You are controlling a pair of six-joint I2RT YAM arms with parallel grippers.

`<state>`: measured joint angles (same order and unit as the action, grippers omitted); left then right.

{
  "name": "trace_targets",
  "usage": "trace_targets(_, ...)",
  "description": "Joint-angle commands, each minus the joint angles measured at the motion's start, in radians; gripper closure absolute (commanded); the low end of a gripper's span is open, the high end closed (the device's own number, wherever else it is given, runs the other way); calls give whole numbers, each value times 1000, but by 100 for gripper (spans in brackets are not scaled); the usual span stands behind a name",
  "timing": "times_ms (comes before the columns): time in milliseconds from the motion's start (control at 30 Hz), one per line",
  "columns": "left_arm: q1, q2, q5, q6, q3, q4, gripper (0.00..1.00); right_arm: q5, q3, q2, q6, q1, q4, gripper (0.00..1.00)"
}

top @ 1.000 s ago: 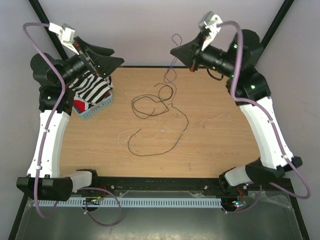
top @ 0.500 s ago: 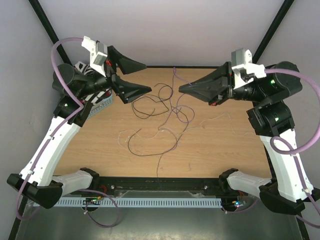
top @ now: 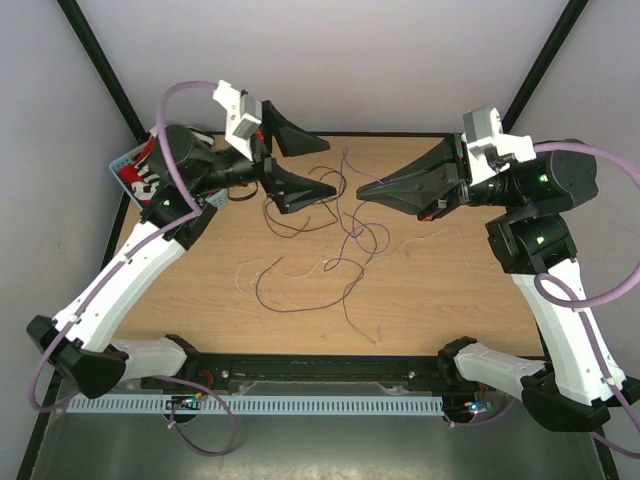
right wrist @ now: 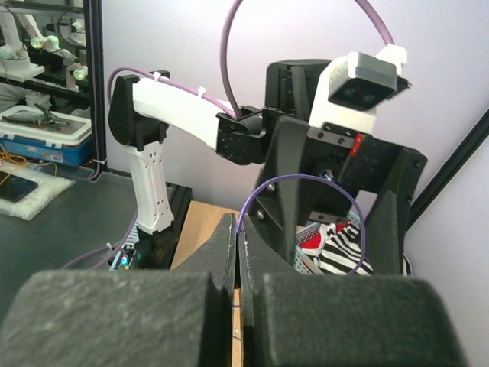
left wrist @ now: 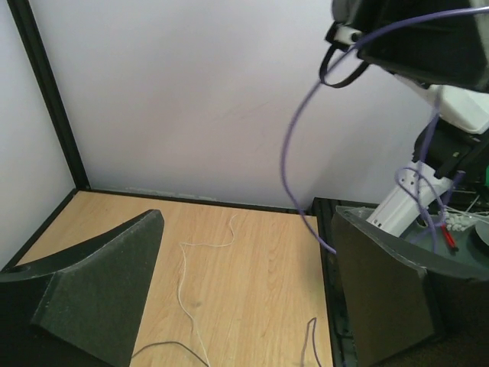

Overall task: Zip-tie the wires
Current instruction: Straighten the cable at the center of the board.

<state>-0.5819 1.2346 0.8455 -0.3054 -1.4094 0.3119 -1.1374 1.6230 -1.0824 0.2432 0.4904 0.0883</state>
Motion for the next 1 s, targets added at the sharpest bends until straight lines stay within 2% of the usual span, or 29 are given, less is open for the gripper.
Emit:
trace_targets(0, -22, 61, -13, 20, -52, 43, 9, -28, -22, 10, 37, -1, 87, 97)
trace_targets(100, -43, 102, -1, 13, -79, 56, 18, -24, -49, 9, 38, -1, 101, 97)
trace_targets(167, -54, 126, 1, 10, -94, 66, 28, -17, -66, 7, 43, -2, 113, 97)
trace_targets(233, -56, 139, -1, 6, -101, 74, 46, -11, -77, 7, 44, -1, 122, 97)
trace_targets(333, -55, 130, -25, 25, -87, 75, 79, 4, -94, 13, 25, -2, 109, 96)
trace_targets(400, -50, 117, -29, 41, -75, 76, 91, 11, -107, 15, 11, -2, 99, 96)
trace_targets(467, -45, 108, -29, 43, -73, 75, 98, 14, -120, 15, 10, -2, 100, 96)
trace_targets(700, -4, 98, -39, 25, -64, 75, 100, 39, -137, 14, -6, -2, 96, 96)
trace_targets(867, 172, 88, -66, -82, -109, 50, 100, 175, -160, 24, -106, -1, -19, 87)
trace_targets(967, 275, 99, -51, -161, -162, 38, 100, 277, -185, 17, -121, -2, -42, 85)
